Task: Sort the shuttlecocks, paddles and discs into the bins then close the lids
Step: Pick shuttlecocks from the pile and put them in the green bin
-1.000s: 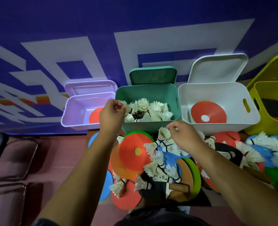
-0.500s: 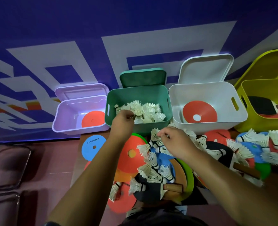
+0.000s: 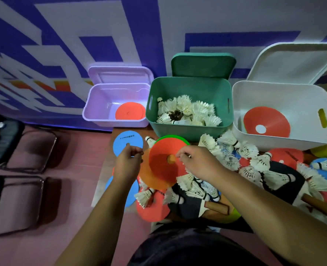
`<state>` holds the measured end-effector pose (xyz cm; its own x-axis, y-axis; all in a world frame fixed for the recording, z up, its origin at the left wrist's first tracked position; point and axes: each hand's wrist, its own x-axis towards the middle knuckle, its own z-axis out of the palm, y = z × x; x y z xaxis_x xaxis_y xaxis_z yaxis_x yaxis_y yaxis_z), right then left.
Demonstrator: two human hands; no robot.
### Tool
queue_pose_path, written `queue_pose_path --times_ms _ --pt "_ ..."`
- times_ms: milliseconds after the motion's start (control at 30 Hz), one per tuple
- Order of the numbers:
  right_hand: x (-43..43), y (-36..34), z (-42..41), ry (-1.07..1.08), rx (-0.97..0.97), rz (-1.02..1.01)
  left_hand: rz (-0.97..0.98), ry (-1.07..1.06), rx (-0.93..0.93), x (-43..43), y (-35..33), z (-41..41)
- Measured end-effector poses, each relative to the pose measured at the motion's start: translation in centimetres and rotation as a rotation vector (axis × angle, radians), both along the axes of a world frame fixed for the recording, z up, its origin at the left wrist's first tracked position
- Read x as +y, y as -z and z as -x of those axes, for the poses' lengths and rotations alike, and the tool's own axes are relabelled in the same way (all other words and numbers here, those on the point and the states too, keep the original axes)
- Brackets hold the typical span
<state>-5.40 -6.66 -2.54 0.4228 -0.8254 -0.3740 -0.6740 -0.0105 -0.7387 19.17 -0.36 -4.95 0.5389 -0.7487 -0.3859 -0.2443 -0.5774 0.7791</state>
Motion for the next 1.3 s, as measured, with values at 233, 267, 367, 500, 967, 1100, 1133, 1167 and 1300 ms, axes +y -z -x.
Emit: queue_pose_path --times_ms 233,267,367,500,967,1100,1133,1167,1300 --pt "2.4 2.6 -5.0 -0.328 0.144 -0.113 -0.279 0.028 -0.059 5.3 4.0 -1.8" --pt "2.7 3.1 -5.4 -0.376 0.173 -0.126 -0.316 0.051 -0.061 6.0 4.8 -1.6" --pt "3.8 4.0 -6.2 -0.492 0.254 -0.139 -0.394 0.072 -0.114 7.7 7.0 -0.7" --pt "4.8 4.9 -6.9 -0.559 0.309 -0.129 -0.362 0.094 -0.162 8.8 9.1 0.3" --pt "5.5 5.3 -8.1 -0.571 0.340 -0.053 -0.213 -0.039 -0.189 9.1 11.9 1.7" --pt "5.4 5.0 -8.2 -0.541 0.313 -0.060 -0.199 -0.063 -0.175 9.7 11.0 0.8" --pt "5.3 4.9 -8.3 -0.533 0.303 -0.064 -0.197 -0.085 -0.192 9.9 11.0 0.2" --pt "5.2 4.8 -8.4 -0.525 0.288 -0.064 -0.185 -0.104 -0.210 10.1 10.7 -0.4" --pt "4.9 4.2 -9.3 -0.468 0.167 -0.012 -0.099 -0.167 -0.224 11.1 7.4 -2.4"
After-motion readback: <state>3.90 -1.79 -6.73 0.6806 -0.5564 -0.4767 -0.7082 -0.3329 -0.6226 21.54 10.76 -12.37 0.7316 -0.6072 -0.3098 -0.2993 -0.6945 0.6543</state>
